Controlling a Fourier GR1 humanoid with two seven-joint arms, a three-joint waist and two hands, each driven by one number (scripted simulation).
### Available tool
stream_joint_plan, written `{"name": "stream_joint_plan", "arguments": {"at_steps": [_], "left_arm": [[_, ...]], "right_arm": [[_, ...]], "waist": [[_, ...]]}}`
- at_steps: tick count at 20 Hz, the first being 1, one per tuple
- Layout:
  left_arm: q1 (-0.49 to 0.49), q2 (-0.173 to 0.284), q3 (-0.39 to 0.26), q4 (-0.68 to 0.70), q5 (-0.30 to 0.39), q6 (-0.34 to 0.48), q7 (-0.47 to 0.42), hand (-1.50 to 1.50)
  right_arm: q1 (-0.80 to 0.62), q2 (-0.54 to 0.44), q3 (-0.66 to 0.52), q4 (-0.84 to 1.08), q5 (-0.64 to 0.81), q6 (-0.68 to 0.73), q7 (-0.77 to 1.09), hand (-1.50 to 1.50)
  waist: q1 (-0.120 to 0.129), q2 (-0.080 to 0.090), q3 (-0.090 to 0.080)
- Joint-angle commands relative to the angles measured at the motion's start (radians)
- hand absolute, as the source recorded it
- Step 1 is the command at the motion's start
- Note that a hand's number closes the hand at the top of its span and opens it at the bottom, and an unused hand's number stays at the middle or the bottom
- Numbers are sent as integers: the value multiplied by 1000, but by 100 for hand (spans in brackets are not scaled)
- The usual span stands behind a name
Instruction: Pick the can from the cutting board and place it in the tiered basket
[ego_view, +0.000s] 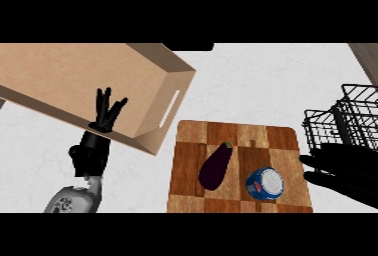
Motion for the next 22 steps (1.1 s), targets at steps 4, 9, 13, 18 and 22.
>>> {"name": "stream_joint_plan", "arguments": {"at_steps": [4,9,13,18,22], "left_arm": [[-17,-16,24,17,-24,-15,-3,0],[9,-49,4,26,-37,-1,-7,0],[3,-36,19,-7,-41,-19,-4,0],[21,-36,35,-21,-50,-42,-14,0],[19,-40,56,-69,-53,-57,49,0]], "right_arm": [[-22,44,111,12,270,-14,-137,-150],[-1,-31,151,6,350,-76,-301,-150],[26,-84,181,72,490,-201,-465,-150],[75,-100,145,166,584,-314,-546,-150],[66,27,224,128,627,-294,-386,-150]], "waist": [[1,0,0],[0,1,1],[2,0,1],[-2,0,0],[0,-1,-1]]}}
